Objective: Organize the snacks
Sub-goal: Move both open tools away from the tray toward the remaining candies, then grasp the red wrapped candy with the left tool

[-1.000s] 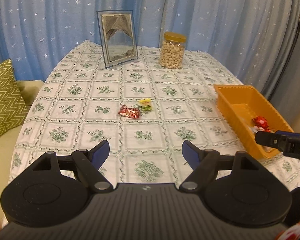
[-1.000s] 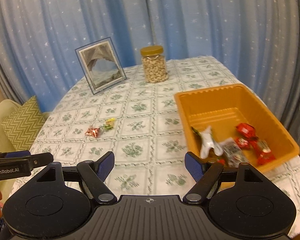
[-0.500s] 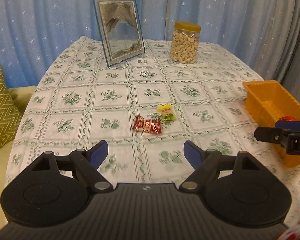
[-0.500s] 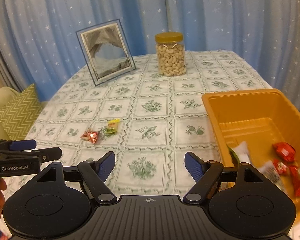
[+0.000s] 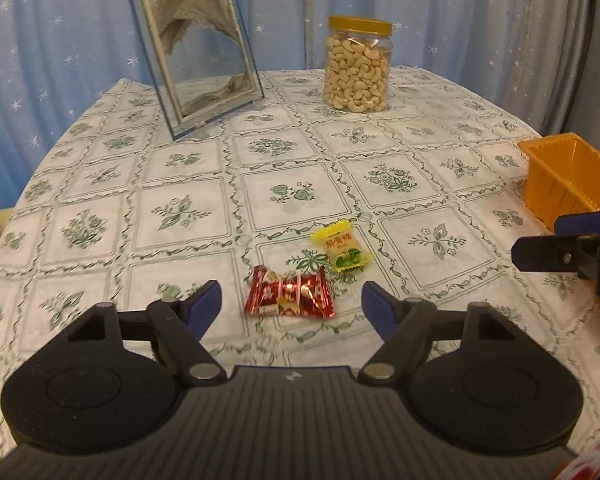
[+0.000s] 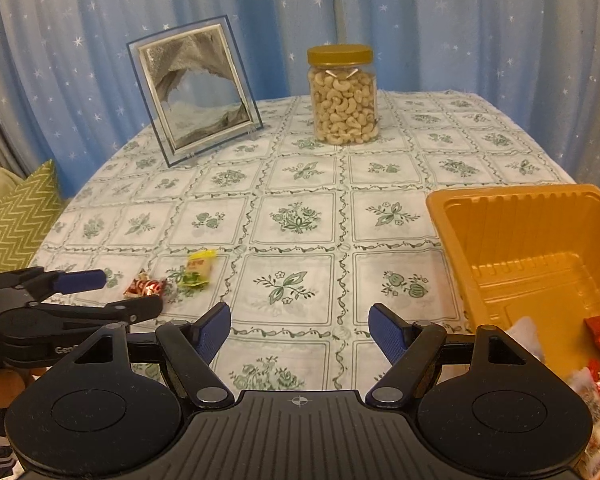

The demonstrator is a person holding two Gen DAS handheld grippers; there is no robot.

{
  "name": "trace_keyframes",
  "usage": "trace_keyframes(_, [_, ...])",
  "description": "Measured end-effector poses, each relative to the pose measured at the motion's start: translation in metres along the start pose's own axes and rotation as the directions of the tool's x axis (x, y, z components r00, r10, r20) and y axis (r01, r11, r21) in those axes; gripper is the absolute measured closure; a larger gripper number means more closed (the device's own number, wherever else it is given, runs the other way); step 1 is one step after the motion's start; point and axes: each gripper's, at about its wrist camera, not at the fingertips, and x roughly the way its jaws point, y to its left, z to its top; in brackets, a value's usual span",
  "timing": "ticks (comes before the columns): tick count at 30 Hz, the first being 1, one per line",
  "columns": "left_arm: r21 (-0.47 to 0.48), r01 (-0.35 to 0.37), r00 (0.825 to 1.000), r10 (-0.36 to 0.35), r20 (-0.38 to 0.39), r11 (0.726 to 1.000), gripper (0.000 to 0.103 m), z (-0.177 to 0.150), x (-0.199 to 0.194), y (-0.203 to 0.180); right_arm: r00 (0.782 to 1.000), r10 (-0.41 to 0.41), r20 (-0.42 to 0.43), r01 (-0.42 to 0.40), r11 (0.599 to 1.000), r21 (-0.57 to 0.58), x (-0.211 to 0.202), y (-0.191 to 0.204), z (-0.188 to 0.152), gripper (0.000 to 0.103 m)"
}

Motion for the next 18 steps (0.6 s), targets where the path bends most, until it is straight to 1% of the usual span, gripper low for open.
trace_keyframes(4, [0.017,0.003,1.0,-0.003,-0.013,1.0,0.04,-0.002,0.013,0.0,1.0,-0.002,-0.008,0.002,1.0,0.004,0.012,-0.001,0.0,0.026])
trace_keyframes(8, [0.009,0.016,1.0,-0.016,-0.005,1.0,0.056,-0.004,0.017,0.0,1.0,-0.002,-0.012,0.002,1.0,0.001,0.021,-0.001,0.001,0.026])
trace_keyframes(9, [0.01,0.017,1.0,-0.017,-0.002,1.0,0.058,-0.005,0.017,0.0,1.0,-0.001,-0.012,0.001,1.0,-0.001,0.023,-0.001,0.001,0.026])
trace_keyframes(11, [0.0,0.023,1.0,-0.023,0.002,1.0,0.069,-0.004,0.016,0.001,1.0,0.002,-0.011,-0.002,1.0,-0.006,0.027,0.002,0.002,0.026])
trace_keyframes(14, [-0.027,0.023,1.0,-0.023,-0.006,0.999,0.072,-0.004,0.012,0.006,1.0,0.018,-0.006,-0.018,1.0,-0.018,0.033,0.008,0.005,0.026])
trace_keyframes(17, [-0.055,0.006,1.0,-0.006,-0.01,0.998,0.073,-0.008,0.005,0.013,0.999,0.046,0.002,-0.046,0.998,-0.044,0.042,0.019,0.008,0.027])
trace_keyframes(18, [-0.066,-0.002,1.0,0.002,-0.011,0.998,0.073,-0.01,0.002,0.017,0.998,0.057,0.006,-0.056,0.997,-0.055,0.046,0.024,0.009,0.029])
